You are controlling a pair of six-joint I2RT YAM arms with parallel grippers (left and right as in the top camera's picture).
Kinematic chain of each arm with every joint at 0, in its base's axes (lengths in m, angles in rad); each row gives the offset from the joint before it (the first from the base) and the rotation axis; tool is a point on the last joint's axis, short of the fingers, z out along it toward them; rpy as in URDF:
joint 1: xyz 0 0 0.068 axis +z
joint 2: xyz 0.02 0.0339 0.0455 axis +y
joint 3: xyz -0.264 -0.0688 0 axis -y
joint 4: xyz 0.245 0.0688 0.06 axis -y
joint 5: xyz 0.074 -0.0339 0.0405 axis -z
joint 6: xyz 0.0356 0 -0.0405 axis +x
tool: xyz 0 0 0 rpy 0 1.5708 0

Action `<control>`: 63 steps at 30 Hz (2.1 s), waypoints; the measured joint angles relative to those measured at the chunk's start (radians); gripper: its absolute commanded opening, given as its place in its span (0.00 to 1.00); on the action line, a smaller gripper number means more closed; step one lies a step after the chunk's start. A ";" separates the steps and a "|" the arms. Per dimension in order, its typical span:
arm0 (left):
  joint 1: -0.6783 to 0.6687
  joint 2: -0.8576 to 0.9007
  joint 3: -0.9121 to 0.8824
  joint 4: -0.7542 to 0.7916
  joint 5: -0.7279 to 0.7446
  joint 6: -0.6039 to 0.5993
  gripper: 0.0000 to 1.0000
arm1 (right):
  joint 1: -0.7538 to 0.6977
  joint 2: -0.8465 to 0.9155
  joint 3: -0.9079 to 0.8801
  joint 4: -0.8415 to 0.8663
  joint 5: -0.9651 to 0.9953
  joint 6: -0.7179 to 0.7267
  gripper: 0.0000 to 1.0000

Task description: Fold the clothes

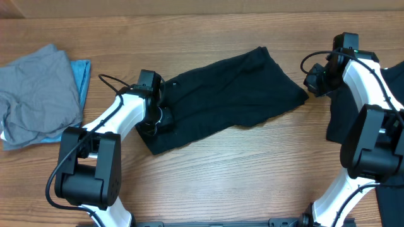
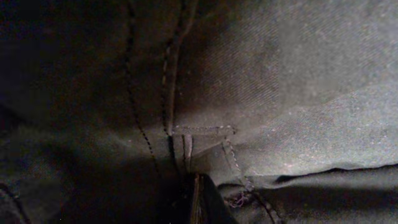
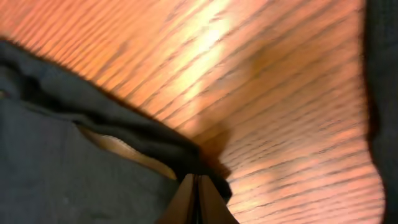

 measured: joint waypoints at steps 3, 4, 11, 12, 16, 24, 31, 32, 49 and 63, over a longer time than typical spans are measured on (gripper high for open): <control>0.000 -0.044 0.035 -0.066 -0.022 0.001 0.04 | 0.003 -0.027 0.019 0.002 -0.073 -0.048 0.04; 0.000 -0.070 0.047 -0.072 -0.027 0.002 0.04 | 0.006 -0.043 0.023 0.003 -0.100 -0.058 0.04; -0.011 -0.348 0.163 -0.048 -0.047 0.003 0.04 | 0.083 -0.172 0.063 0.063 -0.257 -0.096 0.04; -0.017 -0.355 0.166 -0.046 -0.048 0.002 0.04 | 0.107 -0.173 0.064 0.076 -0.267 -0.106 0.04; -0.052 -0.294 0.156 -0.037 -0.049 -0.005 0.04 | 0.209 -0.171 0.050 0.130 -0.278 -0.140 0.04; -0.129 -0.041 0.135 0.068 -0.049 -0.017 0.04 | 0.383 -0.132 0.003 0.220 -0.278 -0.150 0.04; -0.137 0.093 0.135 0.175 -0.049 -0.061 0.04 | 0.464 0.001 0.002 0.327 -0.274 -0.145 0.04; -0.137 0.108 0.135 0.183 -0.049 -0.063 0.04 | 0.472 0.024 0.002 0.335 -0.274 -0.145 0.04; -0.137 0.152 0.151 0.244 -0.048 -0.078 0.04 | 0.480 0.196 -0.007 0.521 -0.167 -0.138 0.04; -0.138 0.154 0.156 0.237 -0.052 -0.081 0.04 | 0.452 0.198 -0.008 0.704 0.066 -0.109 0.06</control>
